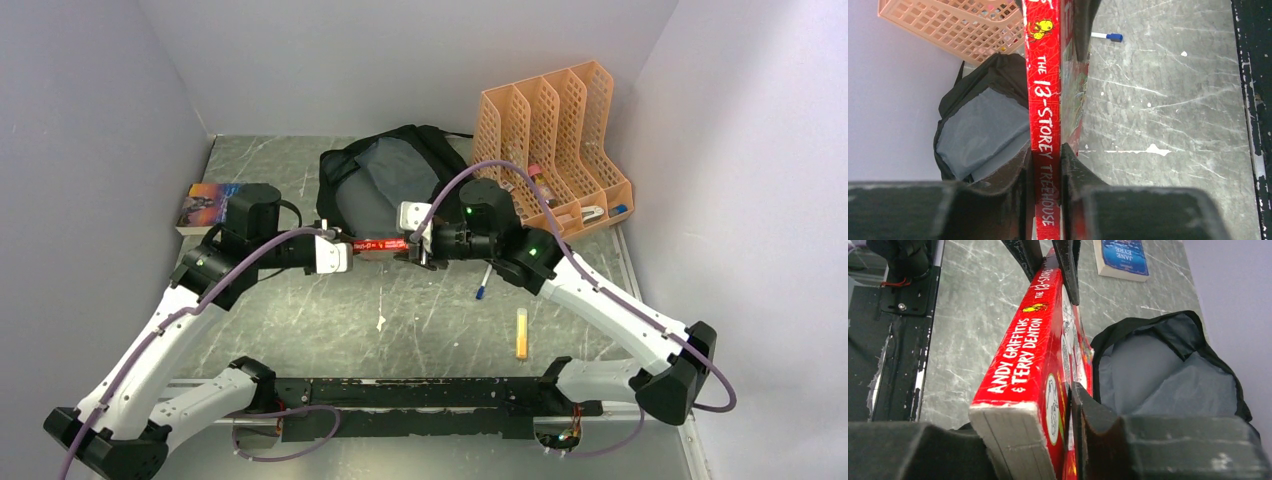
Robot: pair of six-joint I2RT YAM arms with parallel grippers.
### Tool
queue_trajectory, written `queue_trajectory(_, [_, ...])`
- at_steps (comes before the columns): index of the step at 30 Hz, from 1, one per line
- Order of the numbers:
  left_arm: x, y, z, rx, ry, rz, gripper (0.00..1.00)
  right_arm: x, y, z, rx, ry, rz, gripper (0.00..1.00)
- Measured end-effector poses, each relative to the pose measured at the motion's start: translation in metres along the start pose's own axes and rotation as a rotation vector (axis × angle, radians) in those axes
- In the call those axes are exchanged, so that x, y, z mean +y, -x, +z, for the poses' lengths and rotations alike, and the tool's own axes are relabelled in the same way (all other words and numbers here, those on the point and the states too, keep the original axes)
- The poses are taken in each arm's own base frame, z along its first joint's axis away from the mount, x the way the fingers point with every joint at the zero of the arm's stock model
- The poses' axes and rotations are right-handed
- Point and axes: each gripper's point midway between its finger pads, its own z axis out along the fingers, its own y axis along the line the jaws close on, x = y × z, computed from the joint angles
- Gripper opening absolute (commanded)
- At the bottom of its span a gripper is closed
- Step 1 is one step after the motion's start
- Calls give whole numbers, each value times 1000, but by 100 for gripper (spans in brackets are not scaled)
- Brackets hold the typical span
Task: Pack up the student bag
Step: Pick up the book from the center of the board.
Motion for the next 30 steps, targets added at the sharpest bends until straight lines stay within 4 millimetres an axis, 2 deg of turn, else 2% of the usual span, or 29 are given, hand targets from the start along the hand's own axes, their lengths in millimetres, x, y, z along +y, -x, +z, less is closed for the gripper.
queue_trajectory(2, [0, 1, 0, -5, 3, -9, 38, -2, 1, -2, -7, -3, -1, 0])
queue_trajectory(3, [1, 2, 1, -11, 9, -16, 48, -3, 1, -3, -10, -7, 5, 0])
queue_trajectory(4, [2, 3, 2, -20, 19, -18, 81, -5, 0, -4, -14, -12, 8, 0])
queue_trajectory(5, [3, 4, 2, -31, 30, -16, 91, -7, -3, -6, -16, -16, 27, 0])
queue_trajectory(7, [6, 6, 4, -57, 59, -22, 97, -12, -13, -11, -19, -36, 55, 0])
queue_trajectory(11, [-1, 3, 7, -99, 94, -72, 97, -23, -31, -25, -38, -62, 87, 0])
queue_trajectory(15, [-1, 6, 7, -150, 135, -105, 97, -28, -31, -43, -111, -54, 76, 0])
queue_trajectory(24, [18, 41, 2, -335, 231, -158, 97, -22, 2, -67, -353, 80, 40, 0])
queue_trajectory(30, [15, 57, 0, -455, 225, -199, 95, -20, 22, -75, -434, 124, 11, 0])
